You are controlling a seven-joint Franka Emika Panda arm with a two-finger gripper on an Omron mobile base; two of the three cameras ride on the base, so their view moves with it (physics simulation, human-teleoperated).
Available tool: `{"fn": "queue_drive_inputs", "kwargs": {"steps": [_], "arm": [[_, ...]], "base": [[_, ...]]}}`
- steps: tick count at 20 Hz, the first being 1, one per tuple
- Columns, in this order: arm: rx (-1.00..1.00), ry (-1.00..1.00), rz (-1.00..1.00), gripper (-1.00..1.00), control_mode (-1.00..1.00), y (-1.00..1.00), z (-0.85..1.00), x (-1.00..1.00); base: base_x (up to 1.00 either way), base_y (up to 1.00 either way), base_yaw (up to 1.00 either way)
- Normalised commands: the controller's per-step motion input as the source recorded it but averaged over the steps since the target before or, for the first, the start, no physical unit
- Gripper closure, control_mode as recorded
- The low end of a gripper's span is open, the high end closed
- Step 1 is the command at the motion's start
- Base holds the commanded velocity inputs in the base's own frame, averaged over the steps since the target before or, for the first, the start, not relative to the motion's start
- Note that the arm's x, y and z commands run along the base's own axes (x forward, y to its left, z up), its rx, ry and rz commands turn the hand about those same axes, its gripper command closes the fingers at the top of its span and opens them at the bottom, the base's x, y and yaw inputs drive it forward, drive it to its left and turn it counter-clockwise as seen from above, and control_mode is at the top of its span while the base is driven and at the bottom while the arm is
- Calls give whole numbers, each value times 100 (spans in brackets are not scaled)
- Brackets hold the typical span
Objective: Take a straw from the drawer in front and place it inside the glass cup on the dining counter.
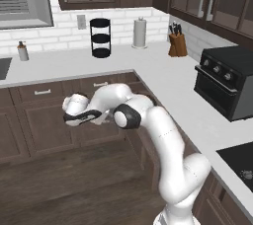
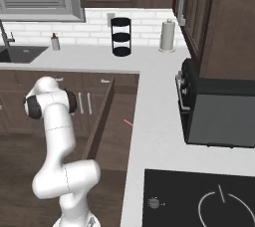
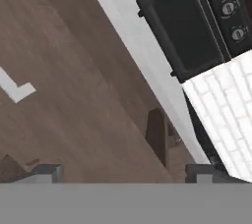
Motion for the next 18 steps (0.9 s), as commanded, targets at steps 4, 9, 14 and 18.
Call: {"fn": "queue_drive_inputs", "kwargs": {"steps": [4,9,14,18], "arm": [[14,-40,-30,-100,-100,-36,72,-14],[4,-45,-28,-100,-100,-50,68,-9],[3,-43,-26,-100,-100,-61,64,-8],[8,-40,-21,-100,-100,-61,66,-13]], "base": [[0,0,0],[0,0,0],[0,0,0],[0,0,0]]}}
